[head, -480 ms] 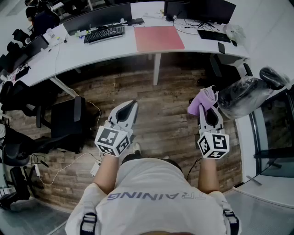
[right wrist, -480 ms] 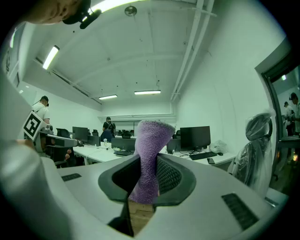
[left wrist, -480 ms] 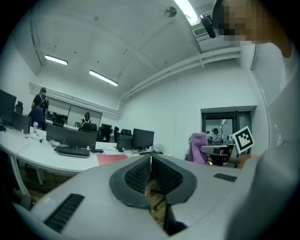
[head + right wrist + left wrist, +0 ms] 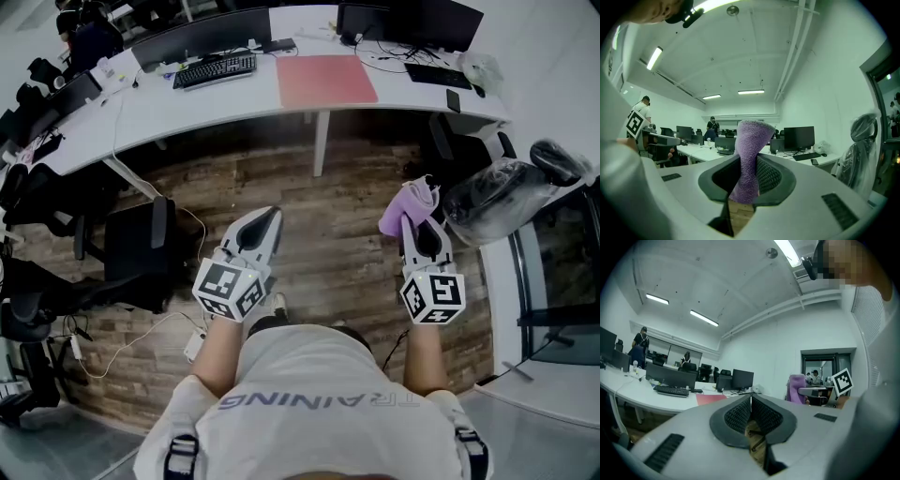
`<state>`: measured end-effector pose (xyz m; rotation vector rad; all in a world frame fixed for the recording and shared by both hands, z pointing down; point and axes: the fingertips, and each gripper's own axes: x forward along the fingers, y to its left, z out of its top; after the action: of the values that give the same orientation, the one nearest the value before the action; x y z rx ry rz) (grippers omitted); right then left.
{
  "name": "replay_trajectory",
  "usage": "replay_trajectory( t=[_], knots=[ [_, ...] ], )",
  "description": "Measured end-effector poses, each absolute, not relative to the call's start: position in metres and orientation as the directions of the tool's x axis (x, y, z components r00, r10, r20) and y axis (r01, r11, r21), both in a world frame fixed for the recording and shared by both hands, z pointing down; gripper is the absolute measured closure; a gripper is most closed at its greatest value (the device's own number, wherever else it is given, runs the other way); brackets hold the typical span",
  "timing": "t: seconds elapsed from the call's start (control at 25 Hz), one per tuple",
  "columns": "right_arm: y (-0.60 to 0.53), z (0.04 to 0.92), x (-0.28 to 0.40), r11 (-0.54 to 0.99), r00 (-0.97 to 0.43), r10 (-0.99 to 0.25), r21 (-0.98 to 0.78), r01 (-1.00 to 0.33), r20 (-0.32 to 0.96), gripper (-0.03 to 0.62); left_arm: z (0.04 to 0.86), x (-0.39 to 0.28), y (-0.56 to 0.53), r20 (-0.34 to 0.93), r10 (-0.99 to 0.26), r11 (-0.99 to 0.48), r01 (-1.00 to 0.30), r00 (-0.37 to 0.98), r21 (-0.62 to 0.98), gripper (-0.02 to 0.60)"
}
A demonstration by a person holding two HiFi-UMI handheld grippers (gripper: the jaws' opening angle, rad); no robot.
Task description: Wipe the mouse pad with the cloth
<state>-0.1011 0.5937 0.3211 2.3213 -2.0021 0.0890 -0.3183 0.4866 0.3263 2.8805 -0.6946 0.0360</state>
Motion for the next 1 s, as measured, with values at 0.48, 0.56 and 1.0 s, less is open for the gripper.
replay_trajectory(
  t=[0.48,0.56,1.0],
  knots=[
    [0.561,0.332,-0.111,-0.156,0.151,-0.983,-0.033,-0.987,0.106,0.487,0.346,-0.33,0.455,0.101,-0.431,-0.875,-0.442,0.897,0.196,0.545],
    [0.548,0.333,-0.117,-0.161,0.157,-0.981,-0.028,-0.986,0.112,0.487,0.348,-0.336,0.441,0.095,-0.426,-0.877,-0.437,0.9,0.199,0.545],
    [0.473,0.342,-0.159,-0.218,0.212,-0.966,-0.029,-0.975,0.147,0.487,0.365,-0.376,0.348,0.086,-0.401,-0.88,-0.409,0.912,0.24,0.545]
  ],
)
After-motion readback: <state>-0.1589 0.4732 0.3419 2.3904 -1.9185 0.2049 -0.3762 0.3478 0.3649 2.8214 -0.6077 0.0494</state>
